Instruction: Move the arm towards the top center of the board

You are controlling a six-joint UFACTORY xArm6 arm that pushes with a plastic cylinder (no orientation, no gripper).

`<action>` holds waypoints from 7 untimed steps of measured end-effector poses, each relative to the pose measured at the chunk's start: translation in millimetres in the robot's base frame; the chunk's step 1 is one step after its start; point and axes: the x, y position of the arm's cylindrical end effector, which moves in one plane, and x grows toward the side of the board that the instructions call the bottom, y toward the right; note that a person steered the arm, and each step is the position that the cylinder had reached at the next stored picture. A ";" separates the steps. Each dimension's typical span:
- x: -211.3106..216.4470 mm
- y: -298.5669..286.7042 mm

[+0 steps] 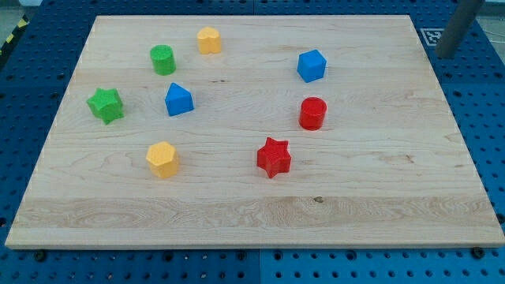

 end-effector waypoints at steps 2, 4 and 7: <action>0.0 -21.8; -3.5 -49.2; -54.9 -151.5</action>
